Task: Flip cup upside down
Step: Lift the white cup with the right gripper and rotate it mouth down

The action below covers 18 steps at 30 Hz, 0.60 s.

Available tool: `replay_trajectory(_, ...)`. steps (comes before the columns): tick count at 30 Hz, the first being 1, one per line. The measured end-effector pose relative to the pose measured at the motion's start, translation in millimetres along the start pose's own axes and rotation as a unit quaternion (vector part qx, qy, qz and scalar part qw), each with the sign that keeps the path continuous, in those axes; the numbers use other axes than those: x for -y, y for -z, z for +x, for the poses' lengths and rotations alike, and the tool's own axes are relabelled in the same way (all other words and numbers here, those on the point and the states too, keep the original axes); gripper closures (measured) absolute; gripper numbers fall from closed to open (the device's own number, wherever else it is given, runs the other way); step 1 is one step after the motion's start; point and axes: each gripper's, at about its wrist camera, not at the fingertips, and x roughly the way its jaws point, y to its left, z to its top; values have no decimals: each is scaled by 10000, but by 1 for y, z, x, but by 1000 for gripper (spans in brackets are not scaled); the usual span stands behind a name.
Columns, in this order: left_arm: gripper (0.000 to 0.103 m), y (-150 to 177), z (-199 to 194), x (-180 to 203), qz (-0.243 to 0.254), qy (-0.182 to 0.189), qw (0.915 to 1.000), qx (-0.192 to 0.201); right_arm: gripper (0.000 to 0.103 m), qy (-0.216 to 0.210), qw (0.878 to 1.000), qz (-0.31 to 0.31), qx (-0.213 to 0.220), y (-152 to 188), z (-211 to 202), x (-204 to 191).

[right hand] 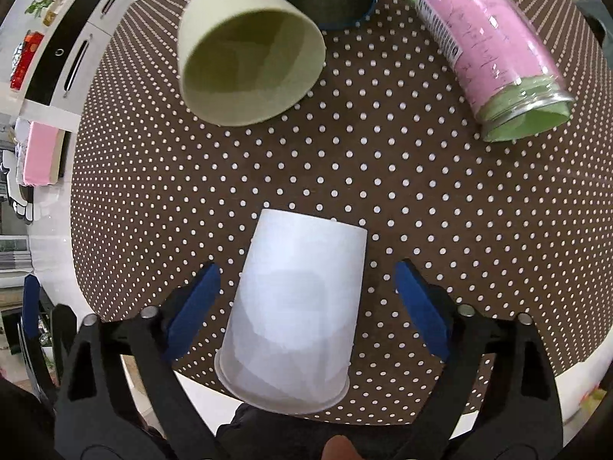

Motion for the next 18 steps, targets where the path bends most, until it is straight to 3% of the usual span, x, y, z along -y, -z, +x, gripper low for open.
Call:
replay_trajectory(5,7,1,2,3,11,48,10000,-11,17,-78,9996,105,-243,-13,11,-7)
replay_trajectory(13,7,4,1,8,18,126,9999,-17,35,22,9990,132,-419,-25,24,-10)
replay_trajectory(14,7,5,1,8,14,122,9999,-25,41,28,9991,111,-414,-24,23,-7)
replay_trajectory(18,7,5,-1,7,-20,117,9999,-18,42,-143,9993,43,-356,-23,13,3)
